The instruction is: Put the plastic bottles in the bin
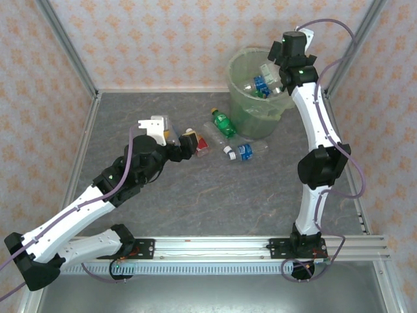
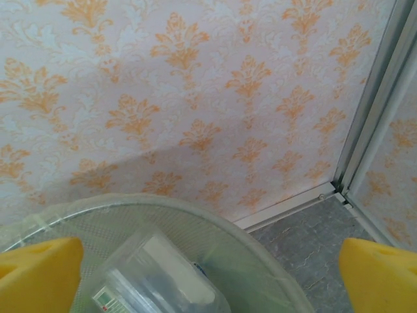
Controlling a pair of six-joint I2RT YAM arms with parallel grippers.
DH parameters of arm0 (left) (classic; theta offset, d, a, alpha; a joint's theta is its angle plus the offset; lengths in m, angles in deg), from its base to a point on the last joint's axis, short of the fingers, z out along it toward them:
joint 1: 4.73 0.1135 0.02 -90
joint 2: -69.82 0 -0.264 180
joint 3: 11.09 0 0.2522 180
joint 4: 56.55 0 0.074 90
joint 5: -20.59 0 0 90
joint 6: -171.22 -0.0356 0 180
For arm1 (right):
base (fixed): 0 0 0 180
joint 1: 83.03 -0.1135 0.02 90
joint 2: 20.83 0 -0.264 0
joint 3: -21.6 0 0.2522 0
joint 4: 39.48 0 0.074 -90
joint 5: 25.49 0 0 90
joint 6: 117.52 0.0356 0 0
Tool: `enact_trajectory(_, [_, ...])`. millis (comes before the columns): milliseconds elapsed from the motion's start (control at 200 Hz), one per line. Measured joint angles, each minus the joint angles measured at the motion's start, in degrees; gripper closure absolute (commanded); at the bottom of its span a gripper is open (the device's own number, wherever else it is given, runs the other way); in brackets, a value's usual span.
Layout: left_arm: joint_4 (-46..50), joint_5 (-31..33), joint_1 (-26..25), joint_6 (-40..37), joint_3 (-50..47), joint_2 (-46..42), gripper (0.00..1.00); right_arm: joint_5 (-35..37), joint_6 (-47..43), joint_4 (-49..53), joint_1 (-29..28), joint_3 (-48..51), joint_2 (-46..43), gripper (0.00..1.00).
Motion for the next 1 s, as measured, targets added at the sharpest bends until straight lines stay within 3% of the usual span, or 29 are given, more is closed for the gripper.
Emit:
enact_trajectory(320, [0.74,1.31,2.75,2.38,0.00,3.45,0.01,-4.76,1.77,0.52,0.00,0.92,-4.92,0.00])
enact_trajectory(481, [1.14,0.96,7.02,4.79,-0.09,7.41,0.01,-7.61,2.78,1.73,-0.57,0.92,-6.88,0.00])
enact_trajectory(801, [-0.42,-4.90,18.82,13.03,-4.63,16.41,0.25,-11.28,3.91,3.23,-5.79,4.11,-11.39,0.00])
enact_trajectory(1001, [-3.28,-7.85,20.65,15.26,-4.94,24.72,0.36,-12.20,4.09,3.87,-7.65,4.17,-13.27,0.00])
